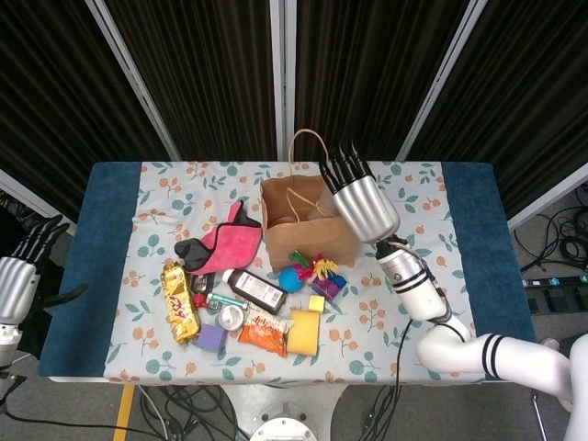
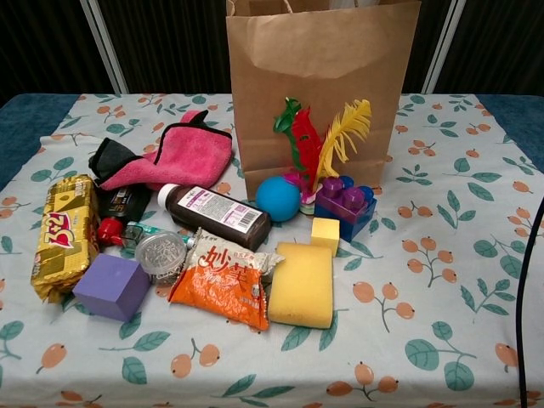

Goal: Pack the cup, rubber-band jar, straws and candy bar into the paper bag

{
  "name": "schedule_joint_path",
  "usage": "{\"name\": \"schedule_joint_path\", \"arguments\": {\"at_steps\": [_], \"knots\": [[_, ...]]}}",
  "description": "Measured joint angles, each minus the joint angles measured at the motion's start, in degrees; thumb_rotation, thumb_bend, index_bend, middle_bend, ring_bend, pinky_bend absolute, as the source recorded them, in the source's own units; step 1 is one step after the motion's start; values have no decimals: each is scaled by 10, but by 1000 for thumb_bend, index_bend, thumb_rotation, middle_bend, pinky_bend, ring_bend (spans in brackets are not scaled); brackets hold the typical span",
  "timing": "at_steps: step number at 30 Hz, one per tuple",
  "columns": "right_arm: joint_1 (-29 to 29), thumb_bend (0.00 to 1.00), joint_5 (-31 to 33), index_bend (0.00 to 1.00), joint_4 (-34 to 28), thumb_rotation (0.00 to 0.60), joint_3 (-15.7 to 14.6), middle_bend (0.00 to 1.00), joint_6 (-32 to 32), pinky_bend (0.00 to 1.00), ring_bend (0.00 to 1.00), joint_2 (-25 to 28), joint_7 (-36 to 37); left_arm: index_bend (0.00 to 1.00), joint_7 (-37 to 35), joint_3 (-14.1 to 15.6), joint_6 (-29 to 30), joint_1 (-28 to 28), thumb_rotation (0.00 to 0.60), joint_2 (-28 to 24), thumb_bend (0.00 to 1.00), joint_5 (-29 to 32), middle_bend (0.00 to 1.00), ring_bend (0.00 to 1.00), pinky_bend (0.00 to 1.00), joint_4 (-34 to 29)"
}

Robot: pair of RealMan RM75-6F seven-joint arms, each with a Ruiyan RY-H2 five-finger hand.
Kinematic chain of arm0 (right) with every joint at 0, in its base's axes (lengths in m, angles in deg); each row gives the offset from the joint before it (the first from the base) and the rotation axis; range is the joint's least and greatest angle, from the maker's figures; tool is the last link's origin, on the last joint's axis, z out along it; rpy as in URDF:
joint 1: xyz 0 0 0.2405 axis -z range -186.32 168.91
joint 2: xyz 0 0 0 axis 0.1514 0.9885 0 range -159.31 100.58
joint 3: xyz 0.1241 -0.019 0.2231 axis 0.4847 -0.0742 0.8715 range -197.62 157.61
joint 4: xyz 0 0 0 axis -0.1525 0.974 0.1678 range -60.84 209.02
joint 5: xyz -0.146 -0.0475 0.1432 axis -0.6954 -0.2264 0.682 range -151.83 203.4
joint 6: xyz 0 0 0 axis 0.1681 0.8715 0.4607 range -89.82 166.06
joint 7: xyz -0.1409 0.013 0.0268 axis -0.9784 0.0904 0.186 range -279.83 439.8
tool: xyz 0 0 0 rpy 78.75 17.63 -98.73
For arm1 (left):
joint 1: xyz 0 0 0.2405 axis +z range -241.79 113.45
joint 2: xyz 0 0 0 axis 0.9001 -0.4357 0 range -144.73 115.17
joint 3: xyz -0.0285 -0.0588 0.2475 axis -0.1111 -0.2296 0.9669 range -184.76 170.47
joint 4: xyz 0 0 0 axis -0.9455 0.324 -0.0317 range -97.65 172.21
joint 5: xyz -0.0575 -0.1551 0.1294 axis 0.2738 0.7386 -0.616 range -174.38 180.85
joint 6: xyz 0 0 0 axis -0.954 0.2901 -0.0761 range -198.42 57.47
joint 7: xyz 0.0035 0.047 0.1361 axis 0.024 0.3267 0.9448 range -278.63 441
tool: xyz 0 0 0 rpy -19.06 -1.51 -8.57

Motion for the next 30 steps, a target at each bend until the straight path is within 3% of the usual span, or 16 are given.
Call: {"name": "schedule_joint_path", "arguments": {"at_steps": [6,12,17,21,30], "knots": [[22,0,-22,71,-39,600,5,130,41,0,0,24,39,136,14,2,4,1,600,-8,30,-5,165,84,200,-18],[69,0,-39,67,-99,600,16,146,101,0,0,59,130,136,33,6,4,1,600,-16,30,-10,164,84,201,-39],[125,0,-41,66,-155,600,26,166,141,0,0,98,275,136,58,14,0,1,600,-21,30,-21,165,84,201,-54],[179,0,-61,68,-181,600,15,166,162,0,0,136,411,136,86,20,-7,-1,600,-26,30,-28,164,84,202,-69],[292,0,-166,68,-199,600,-75,162,176,0,0,219,763,138,155,36,-42,-8,600,-46,31,-39,164,84,202,-120]]}}
